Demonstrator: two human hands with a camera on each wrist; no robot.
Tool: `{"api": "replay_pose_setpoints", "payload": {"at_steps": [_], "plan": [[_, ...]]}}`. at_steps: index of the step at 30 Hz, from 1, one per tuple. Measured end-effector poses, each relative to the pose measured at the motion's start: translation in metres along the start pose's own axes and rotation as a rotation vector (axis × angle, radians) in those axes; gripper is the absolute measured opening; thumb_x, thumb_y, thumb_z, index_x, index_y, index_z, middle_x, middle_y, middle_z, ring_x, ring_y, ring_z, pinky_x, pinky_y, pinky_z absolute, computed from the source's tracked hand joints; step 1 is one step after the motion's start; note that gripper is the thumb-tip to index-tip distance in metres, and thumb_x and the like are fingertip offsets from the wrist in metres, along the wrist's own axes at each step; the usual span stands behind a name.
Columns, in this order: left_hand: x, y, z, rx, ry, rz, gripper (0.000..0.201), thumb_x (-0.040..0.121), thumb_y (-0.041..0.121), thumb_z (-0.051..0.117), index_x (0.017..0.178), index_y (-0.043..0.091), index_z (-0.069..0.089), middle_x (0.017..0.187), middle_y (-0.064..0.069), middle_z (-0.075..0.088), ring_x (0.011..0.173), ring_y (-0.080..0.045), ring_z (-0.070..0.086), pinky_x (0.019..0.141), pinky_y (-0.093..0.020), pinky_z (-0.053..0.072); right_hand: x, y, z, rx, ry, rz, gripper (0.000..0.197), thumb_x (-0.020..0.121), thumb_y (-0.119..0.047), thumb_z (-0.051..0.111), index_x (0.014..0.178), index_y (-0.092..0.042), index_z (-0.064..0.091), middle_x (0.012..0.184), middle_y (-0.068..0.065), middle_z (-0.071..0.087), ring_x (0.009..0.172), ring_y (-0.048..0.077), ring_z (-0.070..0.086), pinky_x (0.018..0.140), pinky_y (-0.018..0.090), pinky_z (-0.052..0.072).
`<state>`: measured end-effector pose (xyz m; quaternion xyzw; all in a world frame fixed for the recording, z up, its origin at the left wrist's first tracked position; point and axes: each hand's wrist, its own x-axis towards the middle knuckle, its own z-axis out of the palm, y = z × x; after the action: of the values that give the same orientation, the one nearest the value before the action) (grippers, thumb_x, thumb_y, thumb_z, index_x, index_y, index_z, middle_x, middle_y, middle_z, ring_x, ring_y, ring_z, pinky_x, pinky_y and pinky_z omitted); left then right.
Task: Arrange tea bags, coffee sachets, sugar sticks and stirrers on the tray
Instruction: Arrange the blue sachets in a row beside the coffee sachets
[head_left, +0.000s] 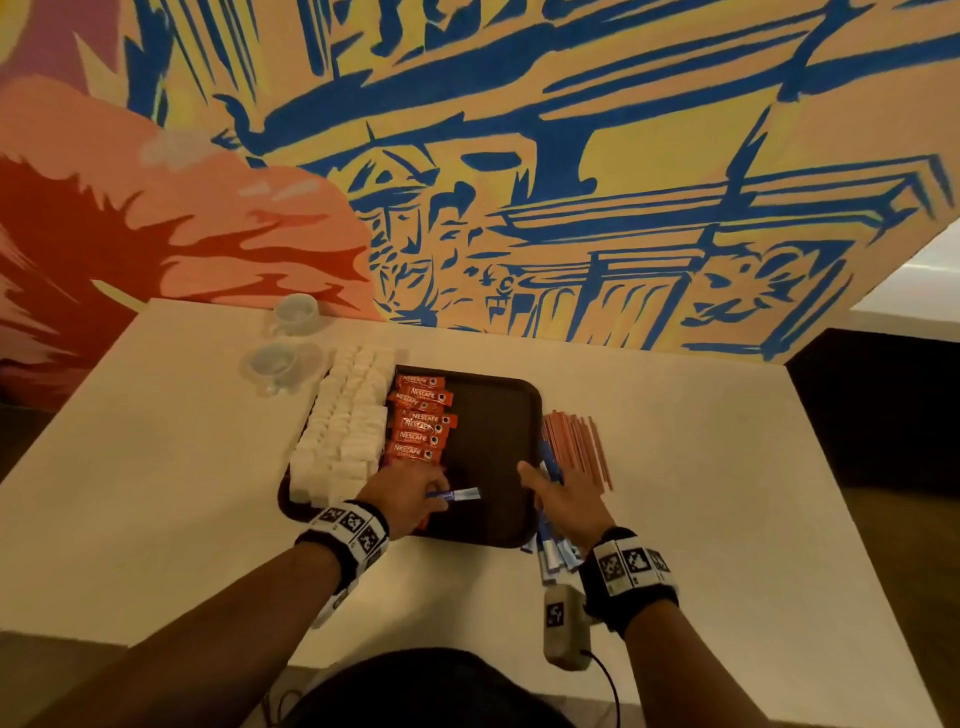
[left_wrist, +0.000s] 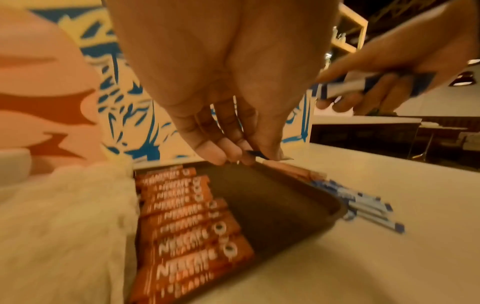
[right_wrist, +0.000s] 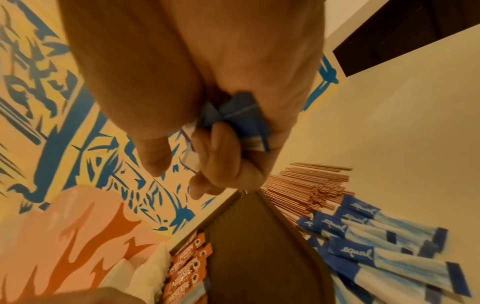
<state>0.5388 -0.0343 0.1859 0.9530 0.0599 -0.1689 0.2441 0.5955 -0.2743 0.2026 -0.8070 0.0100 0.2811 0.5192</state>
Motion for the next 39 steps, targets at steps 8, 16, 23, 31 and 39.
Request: {"api": "replay_pose_setpoints", "payload": {"at_steps": [8,16,23,31,39], "plan": [[0.023,-0.017,0.051,0.155,-0.089,0.037,0.026,0.096,0.04,0.06,0.118,0.03,0.069,0.129,0.002,0.054,0.12,-0.02,0.052,0.102,-0.033,0.042,0.009,0.009,0.006,0.054,0.026,0.135,0.047,0.1,-0.037,0.06,0.111,0.008,0.066,0.051,-0.007,0.046,0.036,0.001,0.04,0.039,0.016,0.034],[0.03,-0.022,0.063,0.21,-0.14,0.069,0.031,0.096,0.038,0.057,0.123,0.026,0.065,0.13,-0.001,0.055,0.122,-0.021,0.05,0.106,-0.035,0.042,0.011,0.009,0.01,0.007,-0.001,0.166,0.047,0.099,-0.046,0.059,0.107,-0.001,0.069,0.063,-0.006,0.053,0.046,0.003,0.048,0.044,0.019,0.039],[0.029,-0.015,0.058,0.314,-0.135,0.09,0.027,0.101,0.029,0.052,0.121,0.018,0.068,0.129,-0.006,0.058,0.122,-0.024,0.052,0.104,-0.035,0.045,0.003,-0.004,0.011,0.043,-0.029,0.168,0.033,0.102,-0.04,0.055,0.105,-0.008,0.063,0.074,0.003,0.053,0.047,0.003,0.046,0.046,0.02,0.038],[0.016,0.006,0.02,0.039,-0.046,0.114,0.028,0.1,0.031,0.054,0.125,0.024,0.065,0.127,0.001,0.059,0.117,-0.017,0.054,0.103,-0.031,0.043,-0.026,-0.023,-0.004,0.136,-0.131,0.065,0.025,0.104,-0.033,0.053,0.1,-0.008,0.057,0.071,0.001,0.057,0.046,0.008,0.043,0.046,0.022,0.036],[-0.026,0.052,-0.041,-0.485,0.147,0.163,0.018,0.097,0.033,0.063,0.113,0.032,0.07,0.107,0.024,0.065,0.099,0.011,0.057,0.084,-0.007,0.039,-0.065,-0.046,-0.015,0.09,-0.083,-0.187,0.036,0.102,-0.038,0.058,0.092,-0.003,0.063,0.057,-0.009,0.057,0.046,0.01,0.046,0.048,0.023,0.039]]}}
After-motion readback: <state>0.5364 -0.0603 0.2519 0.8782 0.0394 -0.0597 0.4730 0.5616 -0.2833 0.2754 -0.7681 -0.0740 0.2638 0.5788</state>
